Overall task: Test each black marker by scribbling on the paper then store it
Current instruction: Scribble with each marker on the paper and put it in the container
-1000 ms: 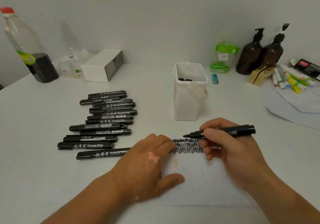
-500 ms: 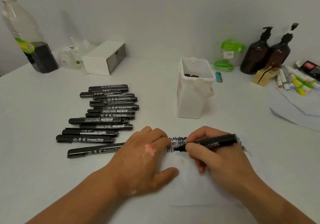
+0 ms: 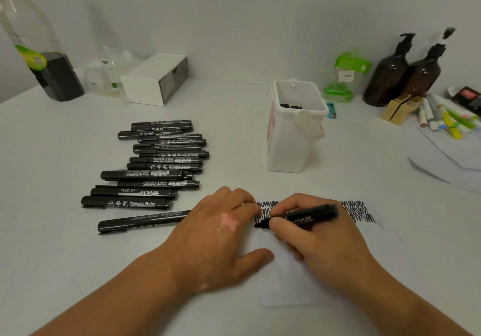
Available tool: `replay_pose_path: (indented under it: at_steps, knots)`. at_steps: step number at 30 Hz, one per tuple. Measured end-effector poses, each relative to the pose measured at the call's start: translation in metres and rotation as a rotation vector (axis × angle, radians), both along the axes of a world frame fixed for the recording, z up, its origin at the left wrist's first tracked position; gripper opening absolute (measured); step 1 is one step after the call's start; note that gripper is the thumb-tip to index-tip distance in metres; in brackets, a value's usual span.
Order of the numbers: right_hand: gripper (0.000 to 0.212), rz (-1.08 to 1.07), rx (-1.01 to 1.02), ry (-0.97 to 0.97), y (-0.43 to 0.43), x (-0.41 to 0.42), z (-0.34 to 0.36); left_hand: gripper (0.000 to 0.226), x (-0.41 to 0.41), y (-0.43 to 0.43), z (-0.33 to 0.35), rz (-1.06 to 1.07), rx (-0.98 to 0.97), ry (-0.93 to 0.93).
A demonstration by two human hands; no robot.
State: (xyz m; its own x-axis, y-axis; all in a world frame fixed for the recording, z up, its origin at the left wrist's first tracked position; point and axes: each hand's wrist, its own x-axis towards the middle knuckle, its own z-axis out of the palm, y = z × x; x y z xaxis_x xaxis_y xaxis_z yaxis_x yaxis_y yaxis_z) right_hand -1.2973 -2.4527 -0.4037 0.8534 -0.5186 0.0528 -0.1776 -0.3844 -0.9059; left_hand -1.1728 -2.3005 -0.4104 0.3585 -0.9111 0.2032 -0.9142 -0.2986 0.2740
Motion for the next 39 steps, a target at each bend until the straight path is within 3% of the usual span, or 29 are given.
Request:
replay_pose_path:
  at_steps: [18,22,28,35,37,39]
  knots:
    - [0.011,-0.042,-0.12,0.04,-0.002,-0.001,-0.004,0.064,-0.001,0.001,0.001,0.004,0.006,-0.004]
    - [0.005,-0.088,-0.158,0.01,-0.004,0.0,-0.005,0.064,-0.001,0.0,0.001,0.008,0.012,0.002]
    - [0.012,-0.057,-0.113,0.021,-0.002,0.0,-0.002,0.065,0.0,0.0,0.002,0.003,0.015,0.005]
    - [0.006,-0.156,0.233,-0.173,-0.013,-0.004,0.008,0.057,-0.004,0.002,0.007,0.034,-0.013,0.017]
    - [0.008,-0.173,0.34,-0.214,-0.016,-0.004,0.011,0.042,-0.005,0.003,0.011,0.069,-0.076,0.137]
    - [0.009,-0.18,0.398,-0.238,-0.019,-0.005,0.013,0.042,-0.004,0.004,0.014,0.112,-0.144,0.302]
